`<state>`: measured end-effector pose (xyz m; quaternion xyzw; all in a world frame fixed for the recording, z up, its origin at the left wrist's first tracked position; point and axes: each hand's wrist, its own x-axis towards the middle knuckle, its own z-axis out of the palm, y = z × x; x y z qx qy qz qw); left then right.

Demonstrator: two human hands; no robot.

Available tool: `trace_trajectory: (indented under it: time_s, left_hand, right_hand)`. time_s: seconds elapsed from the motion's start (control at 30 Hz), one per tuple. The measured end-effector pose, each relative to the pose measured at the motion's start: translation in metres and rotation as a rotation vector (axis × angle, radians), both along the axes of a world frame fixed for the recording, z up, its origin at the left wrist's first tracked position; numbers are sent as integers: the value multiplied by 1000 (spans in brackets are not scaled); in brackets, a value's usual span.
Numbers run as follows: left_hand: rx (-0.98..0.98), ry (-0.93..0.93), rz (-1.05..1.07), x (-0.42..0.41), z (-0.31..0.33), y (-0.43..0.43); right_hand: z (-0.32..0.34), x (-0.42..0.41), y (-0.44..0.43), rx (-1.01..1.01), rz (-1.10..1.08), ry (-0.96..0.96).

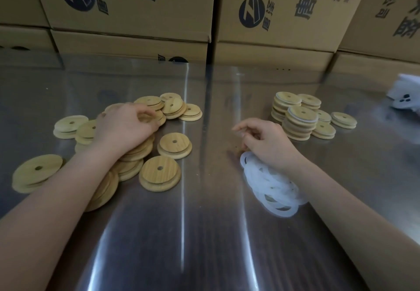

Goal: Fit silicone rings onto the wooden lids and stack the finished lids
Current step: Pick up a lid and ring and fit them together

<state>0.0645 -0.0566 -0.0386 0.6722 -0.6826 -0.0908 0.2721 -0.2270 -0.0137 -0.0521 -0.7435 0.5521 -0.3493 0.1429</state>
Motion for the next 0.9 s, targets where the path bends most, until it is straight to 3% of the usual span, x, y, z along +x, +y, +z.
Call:
trace_trajectory:
  time_s: [0.3,0.43,0.63,0.9]
  left_hand:
    - [-121,112,-58,-26,5,9]
    - [-125,20,-4,-28,11,16]
    - [73,-273,97,-35,18,24]
    - [66,-206,141,-44,14,28]
  right_hand:
    - [5,-1,3,16,4,-12]
    - [8,-3,4,22,5,-4]
    - [9,-2,4,29,4,28]
    - [9,-3,4,55,1,23]
